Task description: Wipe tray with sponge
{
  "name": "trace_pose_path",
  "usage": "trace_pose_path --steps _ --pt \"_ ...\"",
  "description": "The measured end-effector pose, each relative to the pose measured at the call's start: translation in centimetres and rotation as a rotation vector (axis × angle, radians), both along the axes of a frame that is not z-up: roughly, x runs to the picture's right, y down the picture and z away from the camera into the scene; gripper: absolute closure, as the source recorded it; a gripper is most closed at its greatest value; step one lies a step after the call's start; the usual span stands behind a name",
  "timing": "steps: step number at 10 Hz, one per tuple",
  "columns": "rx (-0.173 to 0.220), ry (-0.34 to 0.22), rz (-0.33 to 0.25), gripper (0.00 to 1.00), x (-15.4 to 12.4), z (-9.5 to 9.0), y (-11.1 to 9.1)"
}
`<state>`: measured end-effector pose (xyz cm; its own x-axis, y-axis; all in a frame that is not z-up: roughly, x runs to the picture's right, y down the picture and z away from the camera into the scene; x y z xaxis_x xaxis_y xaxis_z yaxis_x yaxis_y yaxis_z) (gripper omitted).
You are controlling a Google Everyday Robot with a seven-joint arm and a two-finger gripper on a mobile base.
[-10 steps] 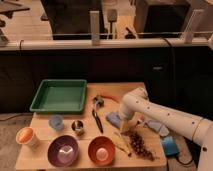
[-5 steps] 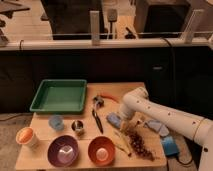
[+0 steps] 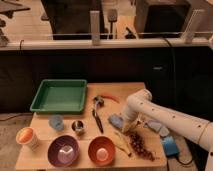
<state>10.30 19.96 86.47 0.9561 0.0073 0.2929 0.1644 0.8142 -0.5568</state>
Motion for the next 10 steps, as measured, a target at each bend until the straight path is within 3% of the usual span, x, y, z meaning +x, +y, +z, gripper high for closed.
trace_pose_path --steps 2,7,10 --pt "-0.001 -0.001 0.001 1.00 0.0 -0.1 0.0" --pt "0.019 -0.025 -0.018 1.00 0.2 -3.0 -1.5" --pt "0.033 -0.050 -0.055 1.00 -0.5 -5.3 -3.8"
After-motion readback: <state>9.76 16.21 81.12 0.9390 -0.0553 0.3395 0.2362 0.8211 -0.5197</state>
